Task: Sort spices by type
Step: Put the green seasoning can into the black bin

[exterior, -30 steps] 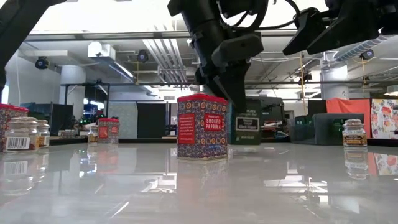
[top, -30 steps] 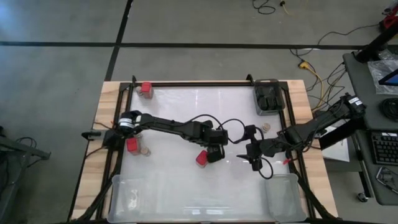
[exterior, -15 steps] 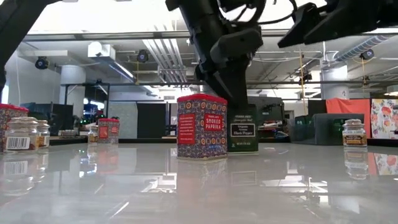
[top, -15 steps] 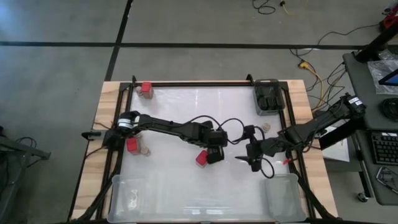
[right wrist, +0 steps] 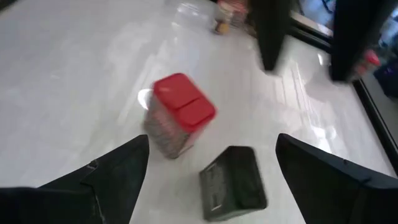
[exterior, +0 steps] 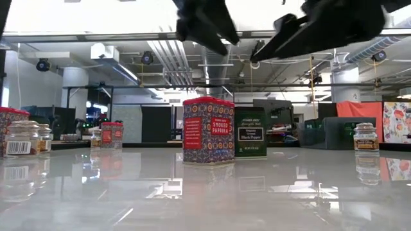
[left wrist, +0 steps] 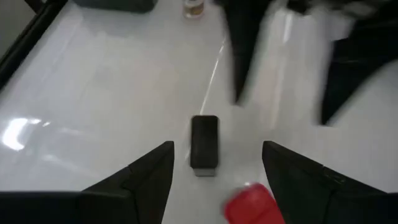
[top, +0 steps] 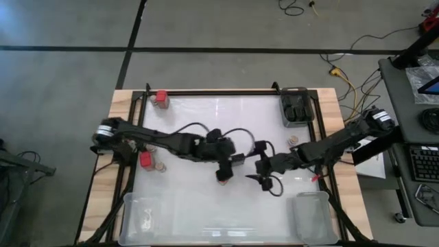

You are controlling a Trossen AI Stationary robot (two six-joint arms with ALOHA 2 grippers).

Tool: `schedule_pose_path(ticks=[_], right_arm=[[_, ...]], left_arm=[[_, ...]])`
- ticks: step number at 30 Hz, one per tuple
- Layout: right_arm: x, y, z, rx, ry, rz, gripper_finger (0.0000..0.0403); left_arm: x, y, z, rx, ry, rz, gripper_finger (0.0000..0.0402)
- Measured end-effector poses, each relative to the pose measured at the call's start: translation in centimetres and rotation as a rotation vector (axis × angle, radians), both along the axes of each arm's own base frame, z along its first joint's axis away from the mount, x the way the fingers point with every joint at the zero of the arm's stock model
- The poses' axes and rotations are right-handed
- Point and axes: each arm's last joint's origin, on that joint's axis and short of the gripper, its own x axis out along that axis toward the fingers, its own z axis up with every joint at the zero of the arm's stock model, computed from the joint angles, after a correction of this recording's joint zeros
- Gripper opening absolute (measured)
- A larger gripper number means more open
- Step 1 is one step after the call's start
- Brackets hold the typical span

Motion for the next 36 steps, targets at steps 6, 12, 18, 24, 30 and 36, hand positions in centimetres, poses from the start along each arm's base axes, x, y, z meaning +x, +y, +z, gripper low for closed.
schedule_pose_path(ticks=[6,12,18,24,30,36], right_arm=[[1.9,-2.3,-0.1,0.016,0.026,-0.1,0.0336],[4.2,-3.9,-0.9,0.068,0.205,-0.09,0.0329],[7.0,-4.3,-1.2,0.02,0.412,-0.107,0.0321],[8.3,-4.2,-1.8,0.044,0.556,-0.153,0.031],[9.0,-4.3,-2.4,0.091,0.574,-0.157,0.0288],[9.1,-4.9,-3.1,0.09,0.599,-0.173,0.0241]], left_arm=[[-5.4,-0.4,-2.8,-0.072,-0.186,-0.014,0.0229],[-9.7,0.3,-5.4,-0.1,-0.413,-0.042,0.0229],[-12.5,1.1,-8.2,-0.068,-0.559,-0.041,0.0229],[-13.6,1.5,-9.7,-0.049,-0.564,-0.015,0.0229],[-13.5,1.4,-10.2,-0.036,-0.544,-0.022,0.0229],[-13.5,1.4,-10.3,-0.021,-0.529,-0.03,0.0229]])
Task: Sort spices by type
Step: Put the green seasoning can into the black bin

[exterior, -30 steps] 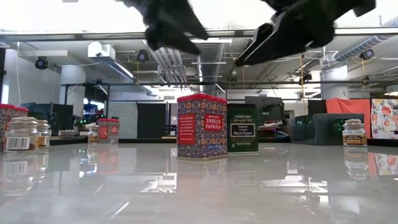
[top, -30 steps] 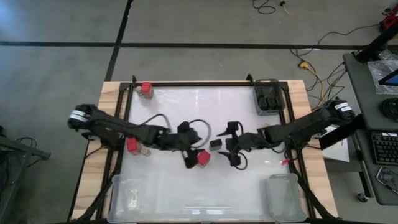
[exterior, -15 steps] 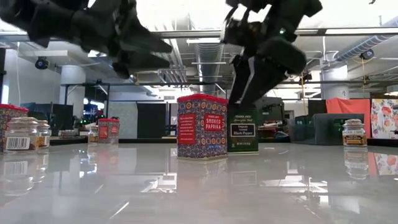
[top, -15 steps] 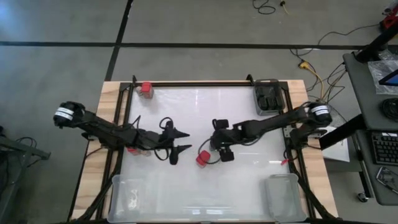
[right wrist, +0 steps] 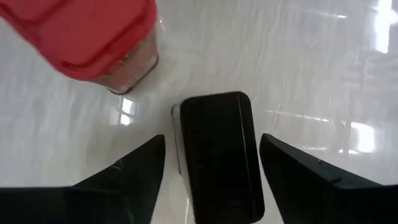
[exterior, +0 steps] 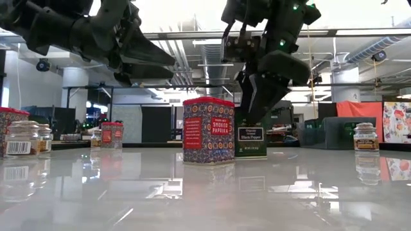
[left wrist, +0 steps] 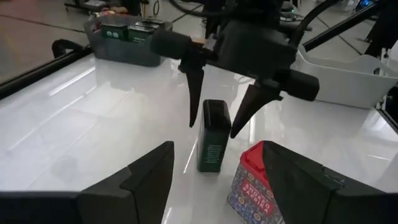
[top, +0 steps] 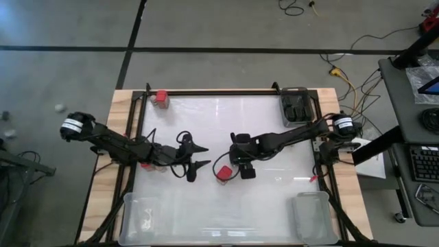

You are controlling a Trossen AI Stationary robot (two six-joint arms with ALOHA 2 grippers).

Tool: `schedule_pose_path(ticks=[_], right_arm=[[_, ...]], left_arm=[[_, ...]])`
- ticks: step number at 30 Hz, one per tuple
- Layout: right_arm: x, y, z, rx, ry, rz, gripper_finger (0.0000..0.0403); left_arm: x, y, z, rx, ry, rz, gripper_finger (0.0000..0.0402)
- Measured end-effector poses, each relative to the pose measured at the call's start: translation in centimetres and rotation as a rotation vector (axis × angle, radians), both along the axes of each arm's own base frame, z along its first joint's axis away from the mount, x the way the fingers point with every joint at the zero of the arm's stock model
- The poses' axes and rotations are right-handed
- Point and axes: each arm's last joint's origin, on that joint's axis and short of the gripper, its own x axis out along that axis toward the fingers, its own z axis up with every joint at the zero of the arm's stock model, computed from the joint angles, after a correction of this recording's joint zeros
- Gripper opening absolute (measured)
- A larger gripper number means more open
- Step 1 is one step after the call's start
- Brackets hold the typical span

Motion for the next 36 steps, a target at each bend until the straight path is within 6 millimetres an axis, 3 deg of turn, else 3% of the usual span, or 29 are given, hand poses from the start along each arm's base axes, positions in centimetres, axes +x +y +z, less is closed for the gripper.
schedule_pose_path(ticks=[11,14,25,30,36], right_arm=[[-0.1,0.0,0.3,0.019,-0.01,-0.038,0.0135],[-0.5,0.0,1.0,0.022,-0.007,-0.046,0.0122],[-4.0,-0.5,7.7,0.075,-0.156,-0.153,0.0136],[-6.6,-1.0,10.4,0.049,-0.214,-0.278,0.0123],[-9.9,-2.1,12.8,0.009,-0.263,-0.477,0.0136]], left_arm=[[0.8,0.2,1.4,0.086,-0.026,0.098,0.0229],[1.0,0.1,1.7,0.1,-0.008,0.09,0.0229],[1.0,0.1,1.7,0.115,-0.002,0.091,0.0229],[1.0,0.1,1.8,0.123,-0.003,0.09,0.0229],[1.4,0.0,2.4,0.16,-0.013,0.081,0.0229]])
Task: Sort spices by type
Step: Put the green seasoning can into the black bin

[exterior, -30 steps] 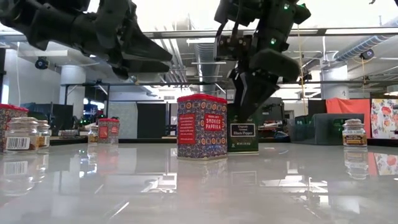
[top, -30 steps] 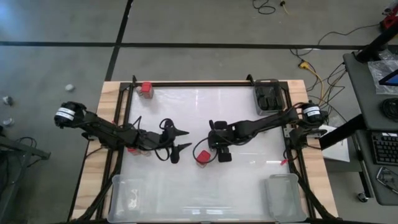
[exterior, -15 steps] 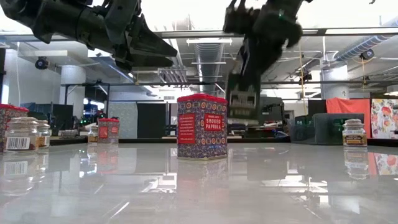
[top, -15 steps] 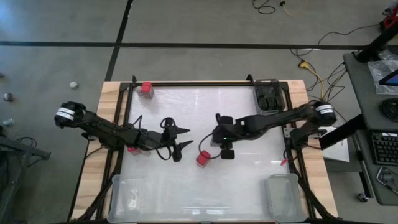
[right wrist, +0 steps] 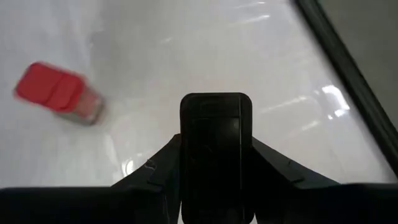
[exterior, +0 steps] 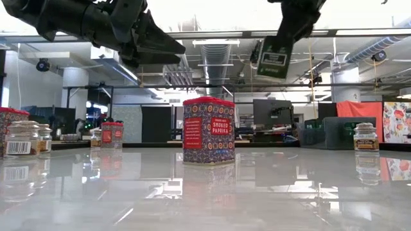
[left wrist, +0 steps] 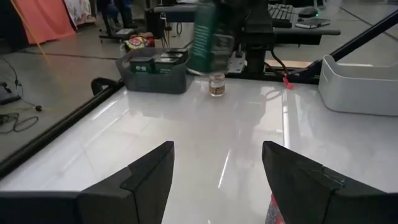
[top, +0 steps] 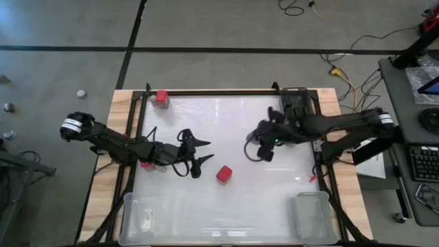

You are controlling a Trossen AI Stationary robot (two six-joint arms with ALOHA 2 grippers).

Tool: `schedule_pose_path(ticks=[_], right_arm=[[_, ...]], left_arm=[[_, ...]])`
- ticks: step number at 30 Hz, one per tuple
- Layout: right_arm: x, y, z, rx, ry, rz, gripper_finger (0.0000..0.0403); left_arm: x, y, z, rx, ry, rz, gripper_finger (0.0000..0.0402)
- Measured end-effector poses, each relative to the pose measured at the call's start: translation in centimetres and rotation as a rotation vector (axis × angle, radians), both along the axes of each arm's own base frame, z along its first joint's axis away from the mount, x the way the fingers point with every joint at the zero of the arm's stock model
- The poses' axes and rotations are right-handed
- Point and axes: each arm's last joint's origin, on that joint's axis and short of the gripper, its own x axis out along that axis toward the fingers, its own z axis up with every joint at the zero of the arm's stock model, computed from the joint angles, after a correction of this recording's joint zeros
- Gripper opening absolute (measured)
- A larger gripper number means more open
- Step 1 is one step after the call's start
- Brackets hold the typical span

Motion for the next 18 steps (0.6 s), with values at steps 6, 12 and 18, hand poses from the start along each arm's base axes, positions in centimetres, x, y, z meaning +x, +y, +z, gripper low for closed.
schedule_pose_path(ticks=[6,12,18], right_arm=[[-3.0,-2.5,1.4,0.004,-0.034,-0.274,0.0126],[-5.4,-5.9,2.4,0.013,-0.055,-0.454,0.0131],[-7.5,-9.2,3.2,0.016,-0.09,-0.64,0.0132]], left_arm=[[0.3,-0.1,0.7,0.065,0.0,-0.014,0.0229],[0.6,-0.2,1.6,0.158,0.009,-0.033,0.0229],[-0.3,0.0,2.0,0.208,0.033,-0.095,0.0229]])
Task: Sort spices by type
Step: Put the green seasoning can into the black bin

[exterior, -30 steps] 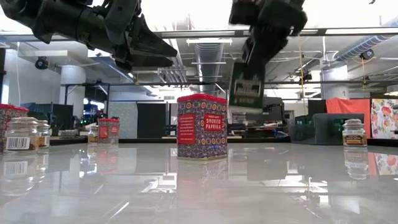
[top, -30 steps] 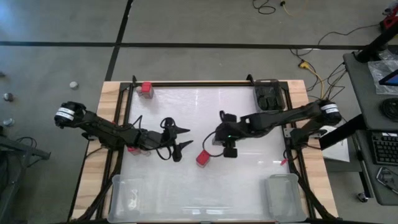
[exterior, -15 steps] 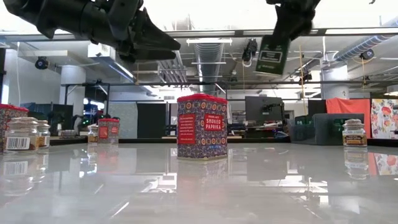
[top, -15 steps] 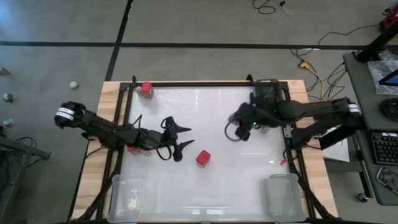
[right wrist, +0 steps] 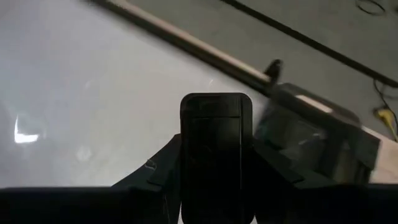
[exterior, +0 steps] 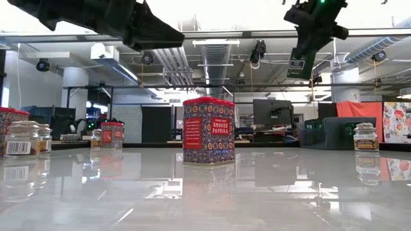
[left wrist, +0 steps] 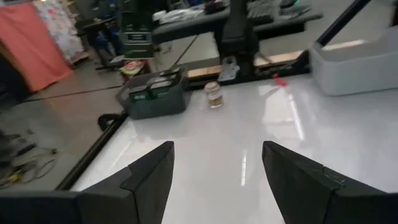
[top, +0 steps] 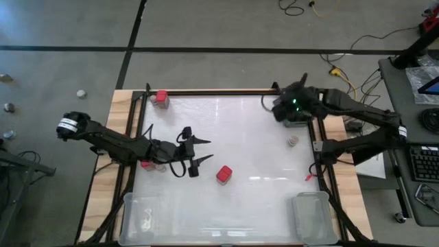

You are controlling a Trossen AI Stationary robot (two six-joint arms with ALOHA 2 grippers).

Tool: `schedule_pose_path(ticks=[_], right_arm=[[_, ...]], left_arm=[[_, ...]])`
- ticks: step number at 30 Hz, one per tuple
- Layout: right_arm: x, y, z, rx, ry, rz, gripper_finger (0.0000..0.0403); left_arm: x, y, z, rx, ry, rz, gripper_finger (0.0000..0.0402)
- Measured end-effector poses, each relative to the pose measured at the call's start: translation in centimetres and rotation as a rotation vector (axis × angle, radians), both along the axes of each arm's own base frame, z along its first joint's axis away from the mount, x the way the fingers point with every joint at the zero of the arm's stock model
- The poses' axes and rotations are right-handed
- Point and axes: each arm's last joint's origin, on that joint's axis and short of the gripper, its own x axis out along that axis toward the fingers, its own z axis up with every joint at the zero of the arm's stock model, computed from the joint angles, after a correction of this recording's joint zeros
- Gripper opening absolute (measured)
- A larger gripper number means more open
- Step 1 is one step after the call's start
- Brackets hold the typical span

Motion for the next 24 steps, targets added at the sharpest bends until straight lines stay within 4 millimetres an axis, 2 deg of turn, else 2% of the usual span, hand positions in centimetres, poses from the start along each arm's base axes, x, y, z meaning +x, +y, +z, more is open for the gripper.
schedule_pose_path(ticks=[5,9,15,19,24], right_arm=[[-1.6,-2.4,0.1,0.005,0.011,-0.148,0.0123],[-2.4,-4.4,-0.4,0.016,0.047,-0.239,0.0132],[-2.9,-7.4,-1.8,0.048,0.121,-0.34,0.0129],[-3.2,-9.1,-3.4,0.07,0.173,-0.388,0.0126],[-3.2,-10.1,-4.8,0.047,0.163,-0.398,0.0136]], left_arm=[[-1.4,0.3,-0.7,-0.036,0.005,-0.001,0.0229],[-2.1,0.5,-0.8,-0.048,-0.008,0.001,0.0229],[-2.8,0.7,-0.3,-0.073,-0.04,0.004,0.0229],[-2.9,0.7,-0.4,-0.088,-0.042,0.007,0.0229],[-2.7,0.6,-0.8,-0.111,-0.026,0.013,0.0229]])
